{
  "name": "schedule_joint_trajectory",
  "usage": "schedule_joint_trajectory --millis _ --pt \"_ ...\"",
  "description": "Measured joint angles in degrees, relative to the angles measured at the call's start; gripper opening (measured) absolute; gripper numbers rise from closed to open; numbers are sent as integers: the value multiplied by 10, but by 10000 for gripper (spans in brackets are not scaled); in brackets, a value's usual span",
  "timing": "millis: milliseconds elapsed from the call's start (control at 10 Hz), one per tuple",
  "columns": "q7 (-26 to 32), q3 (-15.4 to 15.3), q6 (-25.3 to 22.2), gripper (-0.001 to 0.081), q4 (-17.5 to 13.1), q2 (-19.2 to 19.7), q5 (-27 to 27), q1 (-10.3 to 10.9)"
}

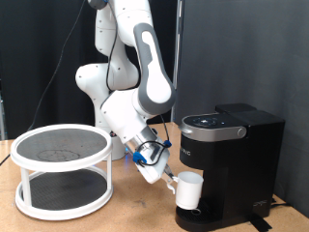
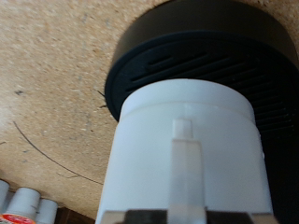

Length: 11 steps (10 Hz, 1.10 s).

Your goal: Make a cup of coffee with the keurig machine

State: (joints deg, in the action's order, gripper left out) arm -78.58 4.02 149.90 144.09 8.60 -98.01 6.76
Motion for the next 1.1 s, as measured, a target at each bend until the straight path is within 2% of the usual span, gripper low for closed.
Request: schedule_joint_trajectory --millis 600,800,900,1000,1100 --pt "69 -31 1 0 -22 43 -83 5" --pt "73 -33 2 0 -23 52 -86 5" --pt "74 -33 1 112 -22 52 -87 5" --pt "74 -32 -1 112 -19 52 -84 4" --pt "74 -30 -6 295 -14 51 -78 1"
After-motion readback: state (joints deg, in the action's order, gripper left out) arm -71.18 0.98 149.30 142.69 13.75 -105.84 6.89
